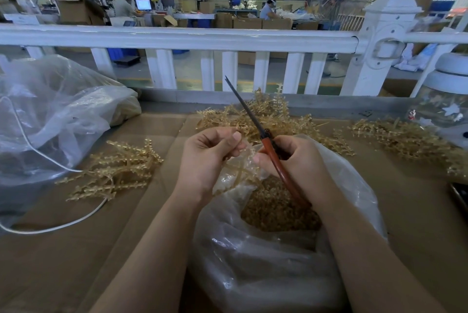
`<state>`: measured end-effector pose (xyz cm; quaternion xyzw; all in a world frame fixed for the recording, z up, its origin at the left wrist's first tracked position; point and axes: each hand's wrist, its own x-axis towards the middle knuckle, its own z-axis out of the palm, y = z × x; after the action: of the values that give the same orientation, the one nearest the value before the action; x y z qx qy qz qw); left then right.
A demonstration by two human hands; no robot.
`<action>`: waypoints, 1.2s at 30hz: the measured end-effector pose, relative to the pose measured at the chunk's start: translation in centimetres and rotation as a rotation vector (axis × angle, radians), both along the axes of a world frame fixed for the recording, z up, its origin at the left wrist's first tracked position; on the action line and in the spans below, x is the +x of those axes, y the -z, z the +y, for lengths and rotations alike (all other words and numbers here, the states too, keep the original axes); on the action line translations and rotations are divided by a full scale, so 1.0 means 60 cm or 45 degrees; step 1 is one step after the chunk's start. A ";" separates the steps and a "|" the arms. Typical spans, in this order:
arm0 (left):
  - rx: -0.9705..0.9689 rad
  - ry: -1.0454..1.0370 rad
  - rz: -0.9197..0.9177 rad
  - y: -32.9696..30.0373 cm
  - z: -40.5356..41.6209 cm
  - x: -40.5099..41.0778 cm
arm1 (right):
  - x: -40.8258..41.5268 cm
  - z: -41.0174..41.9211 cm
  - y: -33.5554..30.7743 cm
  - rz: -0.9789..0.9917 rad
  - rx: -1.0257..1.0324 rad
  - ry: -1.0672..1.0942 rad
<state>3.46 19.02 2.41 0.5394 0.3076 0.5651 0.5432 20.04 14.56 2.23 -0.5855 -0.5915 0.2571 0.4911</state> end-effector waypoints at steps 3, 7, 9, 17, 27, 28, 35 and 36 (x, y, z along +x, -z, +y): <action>0.045 0.025 0.012 -0.002 -0.004 0.002 | 0.000 0.002 0.000 0.030 -0.082 -0.055; -0.020 0.083 0.058 -0.004 -0.003 -0.006 | -0.001 0.001 -0.002 0.211 -0.090 -0.031; -0.085 0.141 0.076 -0.004 0.001 -0.013 | 0.005 0.001 -0.003 0.349 -0.064 0.012; -0.264 0.441 0.172 0.004 -0.008 -0.003 | 0.026 0.000 0.003 0.884 0.089 -0.108; -0.583 0.727 -0.154 0.000 -0.011 -0.005 | 0.018 0.001 0.000 0.916 0.130 -0.126; -0.543 0.736 -0.063 0.001 -0.013 -0.004 | 0.018 0.001 0.001 0.905 0.130 -0.116; -0.442 0.646 0.016 0.004 -0.017 0.007 | 0.008 -0.002 -0.004 0.832 0.083 -0.079; -0.449 0.617 -0.027 0.002 -0.016 0.007 | 0.007 -0.004 -0.007 0.830 0.093 -0.091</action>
<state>3.86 18.05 2.27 0.4885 0.2574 0.3625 0.7508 20.45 14.30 2.63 -0.4334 -0.4321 0.4267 0.6659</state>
